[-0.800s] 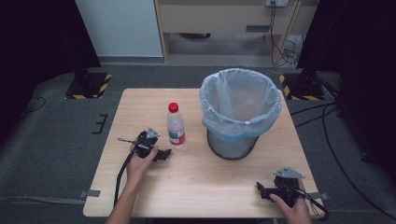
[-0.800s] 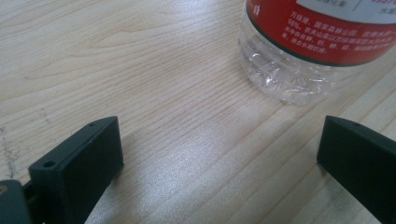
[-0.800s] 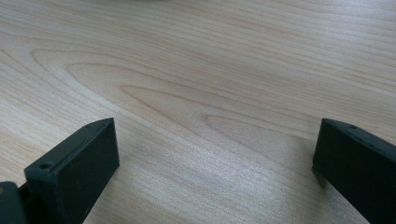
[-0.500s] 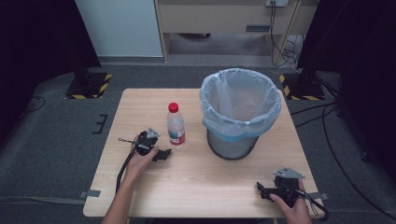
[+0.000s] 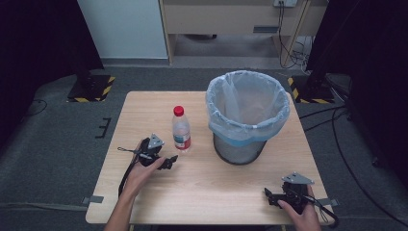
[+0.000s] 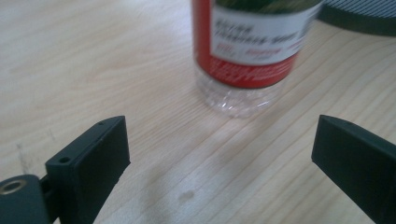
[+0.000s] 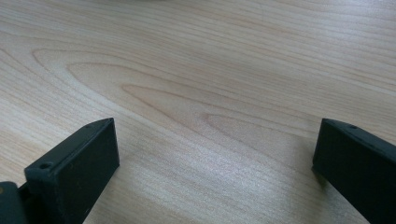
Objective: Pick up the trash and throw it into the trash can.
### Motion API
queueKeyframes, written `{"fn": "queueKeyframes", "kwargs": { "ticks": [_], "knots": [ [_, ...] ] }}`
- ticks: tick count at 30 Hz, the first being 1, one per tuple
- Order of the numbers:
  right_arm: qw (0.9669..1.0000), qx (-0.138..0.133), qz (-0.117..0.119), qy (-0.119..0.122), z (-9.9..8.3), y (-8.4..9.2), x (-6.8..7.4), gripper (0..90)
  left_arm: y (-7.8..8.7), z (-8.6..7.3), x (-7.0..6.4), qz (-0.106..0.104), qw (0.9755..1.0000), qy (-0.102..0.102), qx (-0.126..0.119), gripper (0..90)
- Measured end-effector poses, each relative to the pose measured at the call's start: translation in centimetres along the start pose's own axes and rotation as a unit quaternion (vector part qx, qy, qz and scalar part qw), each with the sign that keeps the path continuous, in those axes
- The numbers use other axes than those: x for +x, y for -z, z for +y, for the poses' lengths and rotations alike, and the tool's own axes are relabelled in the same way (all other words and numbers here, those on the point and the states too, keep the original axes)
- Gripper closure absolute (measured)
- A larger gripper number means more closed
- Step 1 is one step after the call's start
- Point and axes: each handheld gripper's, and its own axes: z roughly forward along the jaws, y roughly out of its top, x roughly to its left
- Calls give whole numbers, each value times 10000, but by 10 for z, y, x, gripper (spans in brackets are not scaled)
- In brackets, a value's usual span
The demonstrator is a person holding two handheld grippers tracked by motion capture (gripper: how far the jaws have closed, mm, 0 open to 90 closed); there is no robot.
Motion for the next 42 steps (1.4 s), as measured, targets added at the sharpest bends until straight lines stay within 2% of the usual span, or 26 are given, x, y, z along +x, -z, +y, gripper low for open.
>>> {"fn": "queueKeyframes", "kwargs": {
  "ticks": [4, 7, 10, 12, 17, 22, 27, 32, 36, 42],
  "knots": [
    [10000, 5, 7, 11, 0, 0, 0, 3, 7, 6, -8, 44, 9998, -88, -189, 30],
    [10000, 5, 7, 12, 0, 0, 0, 3, 10, 8, -11, 53, 9997, -147, -182, 30],
    [10000, 4, 7, 12, 0, 0, 0, 3, 14, 14, -13, 44, 9993, -195, -307, 30],
    [10000, 4, 8, 12, 0, 0, 0, 3, 17, 20, -14, -24, 9990, -159, -421, 34],
    [10000, 4, 7, 13, 0, 0, 0, 3, 18, 29, -13, -26, 9990, -266, -366, 33],
    [10000, 5, 7, 13, 0, 0, 0, 3, 23, 45, -13, -138, 9975, -311, -614, 30],
    [10000, 4, 7, 12, 0, 0, 0, 3, 23, 56, -14, -231, 9964, -326, -748, 31],
    [10000, 4, 7, 13, 0, 0, 0, 3, 19, 70, -10, -210, 9960, -308, -808, 36],
    [10000, 4, 8, 12, 0, 0, 0, 3, 14, 80, -4, -187, 9958, -233, -869, 82],
    [10000, 5, 8, 10, 0, 0, 0, 3, 9, 87, -1, -182, 9954, -215, -914, 153]
  ]
}}
